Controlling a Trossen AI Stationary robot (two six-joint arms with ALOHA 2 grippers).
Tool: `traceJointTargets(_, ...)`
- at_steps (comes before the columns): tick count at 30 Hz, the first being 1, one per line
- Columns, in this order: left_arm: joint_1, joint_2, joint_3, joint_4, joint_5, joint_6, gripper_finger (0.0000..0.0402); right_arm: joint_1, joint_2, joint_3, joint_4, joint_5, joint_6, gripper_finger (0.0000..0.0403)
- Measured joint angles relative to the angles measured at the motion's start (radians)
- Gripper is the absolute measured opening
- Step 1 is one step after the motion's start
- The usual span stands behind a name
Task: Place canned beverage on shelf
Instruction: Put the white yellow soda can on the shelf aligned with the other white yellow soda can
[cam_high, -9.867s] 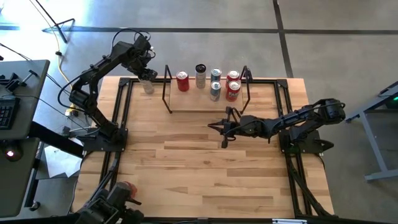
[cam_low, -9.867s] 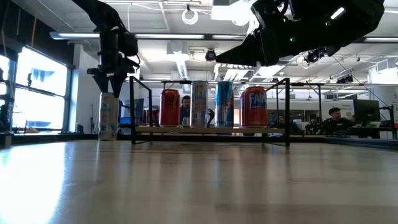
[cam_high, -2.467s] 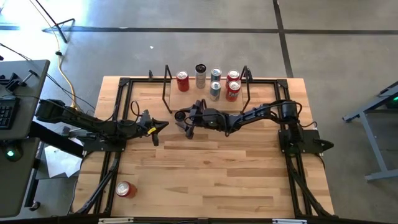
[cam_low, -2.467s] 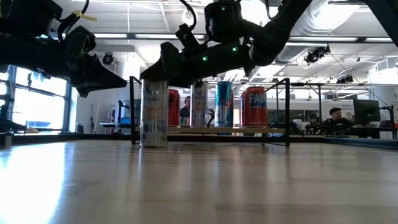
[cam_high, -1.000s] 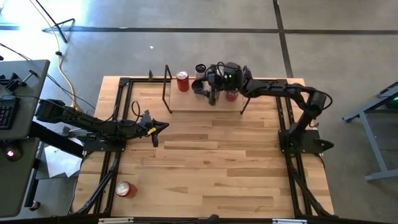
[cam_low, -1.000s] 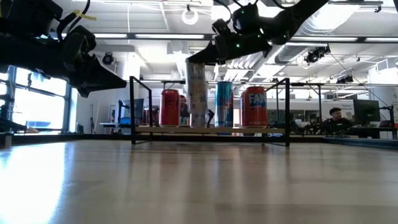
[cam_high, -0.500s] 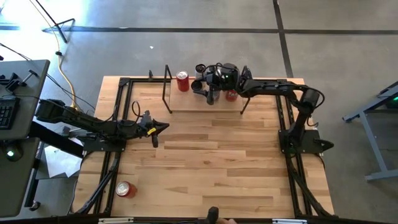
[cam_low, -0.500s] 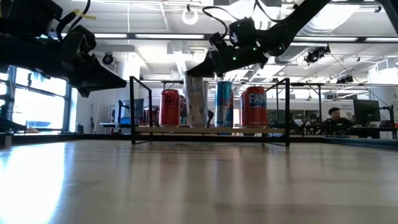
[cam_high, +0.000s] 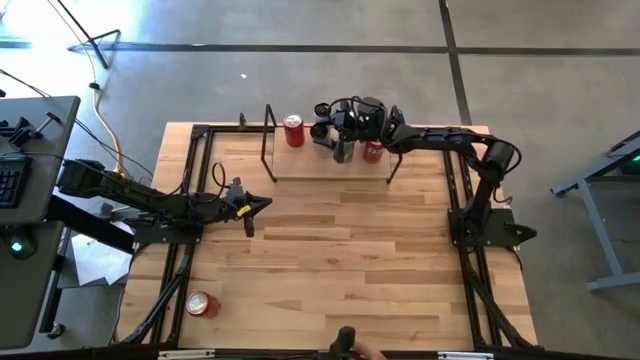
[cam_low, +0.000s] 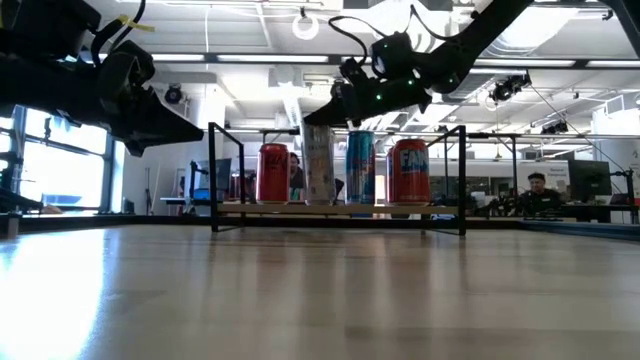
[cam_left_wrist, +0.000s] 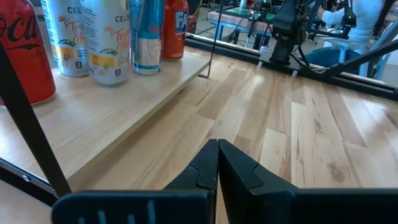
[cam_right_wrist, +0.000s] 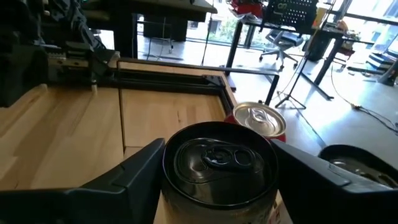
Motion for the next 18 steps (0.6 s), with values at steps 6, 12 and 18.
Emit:
traceJointTargets(6, 0.0, 0.0, 0.0, 0.0, 0.0, 0.0, 0.0003, 0.0, -0.001, 0.001, 0.008, 0.049, 0.004, 0.0277)
traceJointTargets(12, 0.0, 0.0, 0.0, 0.0, 0.0, 0.0, 0.0003, 0.0, -0.002, 0.002, 0.017, 0.052, 0.032, 0.0281)
traceJointTargets(18, 0.0, 0.0, 0.0, 0.0, 0.0, 0.0, 0.0003, 0.003, -0.013, 0.032, -0.019, 0.052, 0.026, 0.0282)
